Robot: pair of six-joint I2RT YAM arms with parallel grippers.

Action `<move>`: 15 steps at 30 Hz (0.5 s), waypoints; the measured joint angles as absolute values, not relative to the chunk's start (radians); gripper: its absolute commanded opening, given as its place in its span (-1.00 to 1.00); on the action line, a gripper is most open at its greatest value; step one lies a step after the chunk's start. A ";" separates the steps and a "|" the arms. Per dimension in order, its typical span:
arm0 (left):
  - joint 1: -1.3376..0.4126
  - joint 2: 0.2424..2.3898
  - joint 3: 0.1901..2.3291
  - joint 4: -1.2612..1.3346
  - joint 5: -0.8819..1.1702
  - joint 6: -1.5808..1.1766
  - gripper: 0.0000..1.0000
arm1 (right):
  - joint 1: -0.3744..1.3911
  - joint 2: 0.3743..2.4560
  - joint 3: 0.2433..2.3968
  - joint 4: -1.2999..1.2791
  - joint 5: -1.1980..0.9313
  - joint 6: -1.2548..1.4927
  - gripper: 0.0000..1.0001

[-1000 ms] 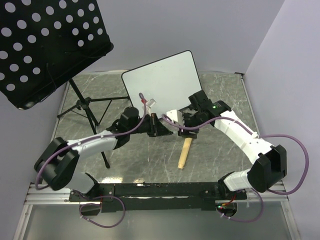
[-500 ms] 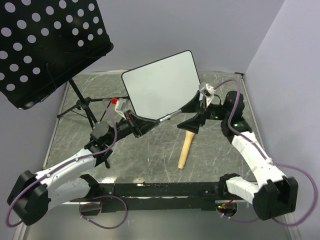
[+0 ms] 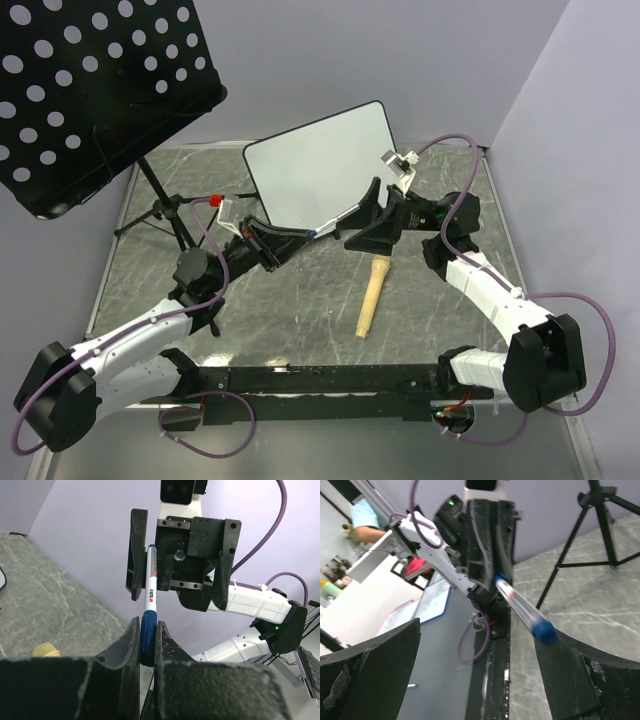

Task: Write a sentence on the whiteboard
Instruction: Open the pen cap from the whiteboard marker.

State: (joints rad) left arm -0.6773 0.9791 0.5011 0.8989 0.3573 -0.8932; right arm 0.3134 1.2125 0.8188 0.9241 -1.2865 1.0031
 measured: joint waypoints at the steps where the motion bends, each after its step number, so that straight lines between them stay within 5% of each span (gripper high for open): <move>1: -0.677 0.991 0.501 0.910 0.361 -0.900 -0.98 | 0.324 1.217 0.825 0.929 -1.283 1.018 0.98; 7: -0.678 1.044 0.501 0.962 0.386 -0.929 -0.98 | 0.355 1.260 0.840 0.957 -1.267 1.093 0.91; 15: -0.685 1.061 0.501 0.989 0.403 -0.945 -0.98 | 0.362 1.337 0.863 1.029 -1.250 1.185 0.58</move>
State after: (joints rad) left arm -0.6853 1.0611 0.5011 0.9894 0.4030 -0.9451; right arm 0.3622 1.3373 0.8631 1.0294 -1.2499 1.1854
